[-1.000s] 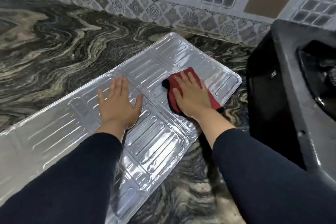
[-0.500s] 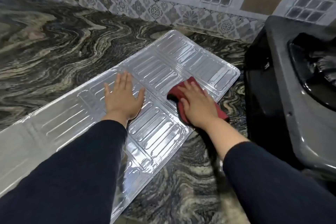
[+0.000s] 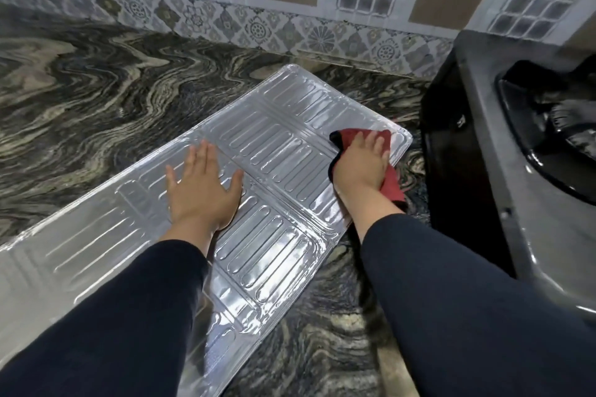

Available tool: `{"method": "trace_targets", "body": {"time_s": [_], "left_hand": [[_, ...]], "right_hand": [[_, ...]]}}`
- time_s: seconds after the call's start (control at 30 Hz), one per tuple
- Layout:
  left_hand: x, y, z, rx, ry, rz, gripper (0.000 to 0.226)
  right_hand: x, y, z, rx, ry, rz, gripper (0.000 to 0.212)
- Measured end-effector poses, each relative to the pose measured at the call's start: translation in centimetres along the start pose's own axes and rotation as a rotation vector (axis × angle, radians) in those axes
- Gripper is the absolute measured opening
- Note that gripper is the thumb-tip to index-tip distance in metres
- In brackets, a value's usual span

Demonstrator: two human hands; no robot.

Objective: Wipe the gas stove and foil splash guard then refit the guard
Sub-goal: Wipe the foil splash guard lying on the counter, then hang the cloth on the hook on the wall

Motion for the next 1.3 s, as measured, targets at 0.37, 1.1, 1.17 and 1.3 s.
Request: {"method": "trace_targets", "body": {"time_s": [0.37, 1.1, 1.17, 1.3], "left_hand": [[4.6, -0.7, 1.9, 0.062, 0.236, -0.232, 0.084], [36.2, 1.4, 24.6, -0.350, 1.022, 0.206, 0.017], [38.4, 0.2, 25.1, -0.388, 1.008, 0.262, 0.018], [41.9, -3.5, 27.1, -0.411, 1.067, 0.308, 0.018]], "right_hand": [[7.4, 6.9, -1.9, 0.038, -1.185, -0.323, 0.023], [35.3, -1.4, 2.4, 0.419, -1.371, 0.138, 0.024], [37.6, -2.6, 2.1, 0.445, -1.383, 0.164, 0.030], [42.0, -5.9, 0.4, 0.566, -1.259, 0.401, 0.032]]}}
Point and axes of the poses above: each hand's wrist, its own y-axis away from the middle knuckle, its own x-axis out of the back of the hand, z = x × y, the point moved 5 cm from there along -y, towards the middle knuckle, and after that the axes turned 9 degrees about x, right-handed, at the moved point
